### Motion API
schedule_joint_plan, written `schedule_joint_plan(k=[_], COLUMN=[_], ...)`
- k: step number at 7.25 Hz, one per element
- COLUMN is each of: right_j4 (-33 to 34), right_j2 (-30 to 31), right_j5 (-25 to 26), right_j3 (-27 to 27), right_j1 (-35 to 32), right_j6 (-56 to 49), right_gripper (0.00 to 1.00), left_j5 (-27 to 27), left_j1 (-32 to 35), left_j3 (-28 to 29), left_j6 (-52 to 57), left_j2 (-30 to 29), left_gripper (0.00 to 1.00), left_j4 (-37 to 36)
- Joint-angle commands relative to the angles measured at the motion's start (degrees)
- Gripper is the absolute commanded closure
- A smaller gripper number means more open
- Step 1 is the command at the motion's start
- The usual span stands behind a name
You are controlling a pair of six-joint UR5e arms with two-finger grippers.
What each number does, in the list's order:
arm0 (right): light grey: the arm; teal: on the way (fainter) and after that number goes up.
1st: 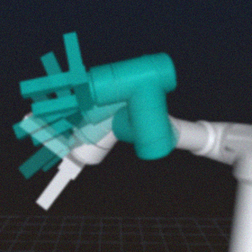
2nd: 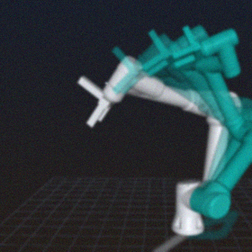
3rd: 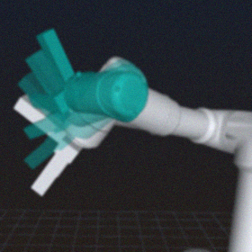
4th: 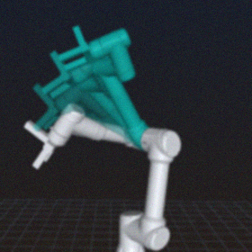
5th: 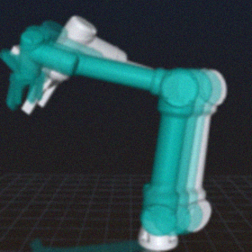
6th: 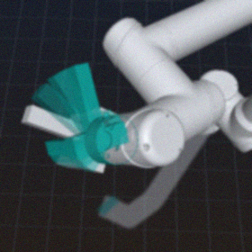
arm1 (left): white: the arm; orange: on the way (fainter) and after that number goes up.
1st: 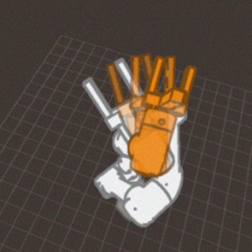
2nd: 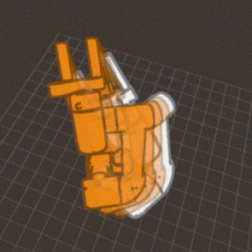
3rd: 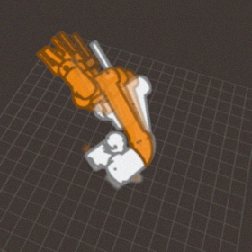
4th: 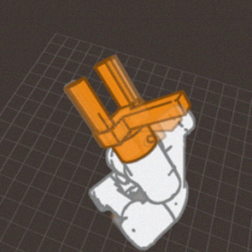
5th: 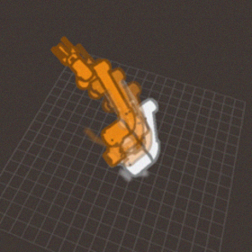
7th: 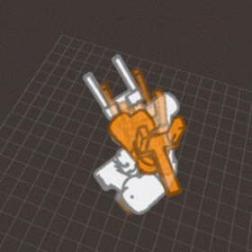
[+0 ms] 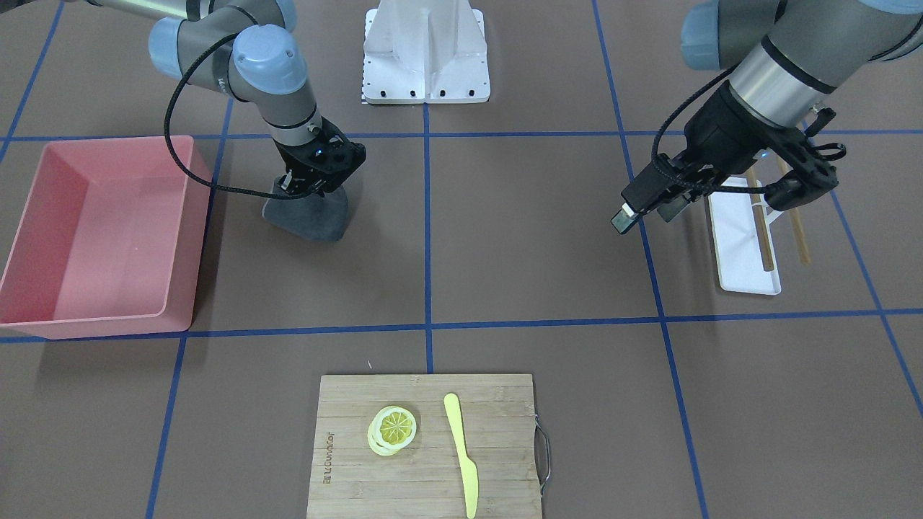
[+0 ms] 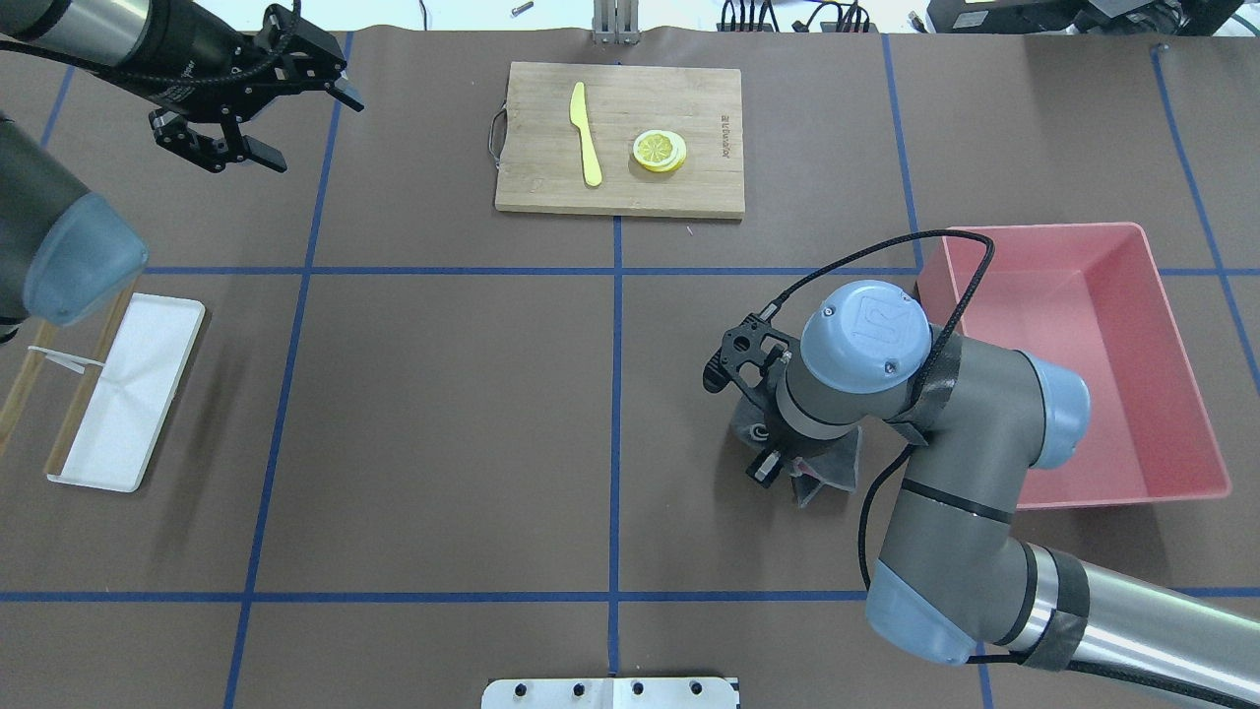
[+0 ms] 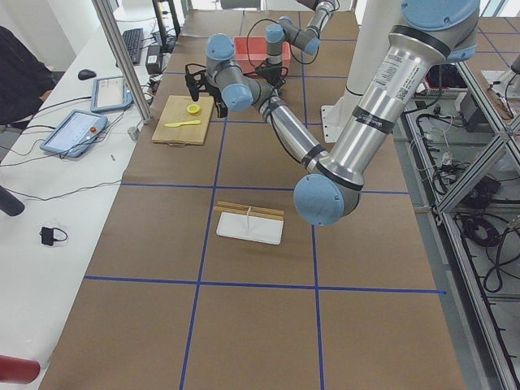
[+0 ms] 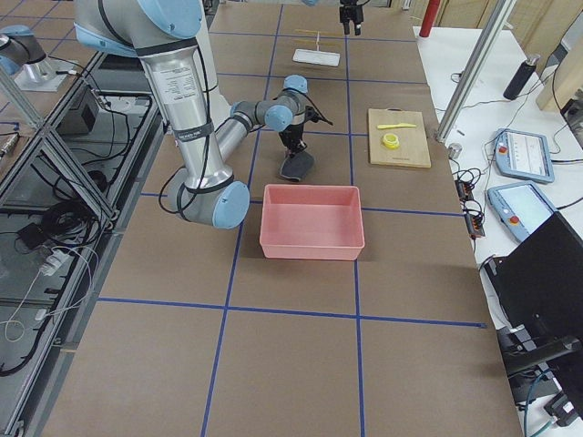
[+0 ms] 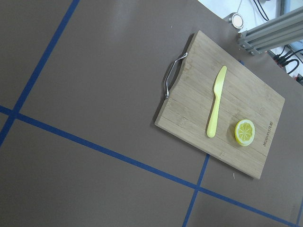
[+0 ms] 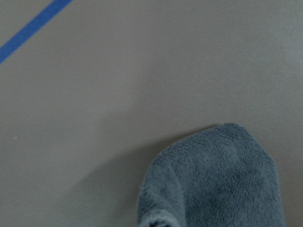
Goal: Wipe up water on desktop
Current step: 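Wipe the cloth across the table surface with the right gripper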
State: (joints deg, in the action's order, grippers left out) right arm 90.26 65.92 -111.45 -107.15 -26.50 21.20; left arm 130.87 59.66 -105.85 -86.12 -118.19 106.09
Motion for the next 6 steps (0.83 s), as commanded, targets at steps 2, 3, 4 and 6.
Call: schedule_joint_plan(k=[2,3,4,6], right_j4=[0.0,0.0,-0.5,-5.7], right_j2=[0.4,0.3,0.0,-1.0], right_j5=[-6.7,-7.7,-7.6,-7.6], right_j3=[-8.1,-7.7,-5.1,2.8], right_j1=[0.8,0.2,-1.1,-4.1], right_j6=[3.3,3.4,3.3,3.2], right_gripper=[1.0,1.0,1.0,1.0], left_j5=[0.0,-0.1,-0.1,-0.3], left_j1=[0.6,0.5,0.5,0.4], left_j3=[-0.1,0.0,0.0,0.1], left_j6=[0.1,0.1,0.1,0.0], left_j2=[0.3,0.3,0.3,0.3], left_gripper=[0.01,0.01,0.01,0.01], left_j4=[0.0,0.0,0.0,0.0])
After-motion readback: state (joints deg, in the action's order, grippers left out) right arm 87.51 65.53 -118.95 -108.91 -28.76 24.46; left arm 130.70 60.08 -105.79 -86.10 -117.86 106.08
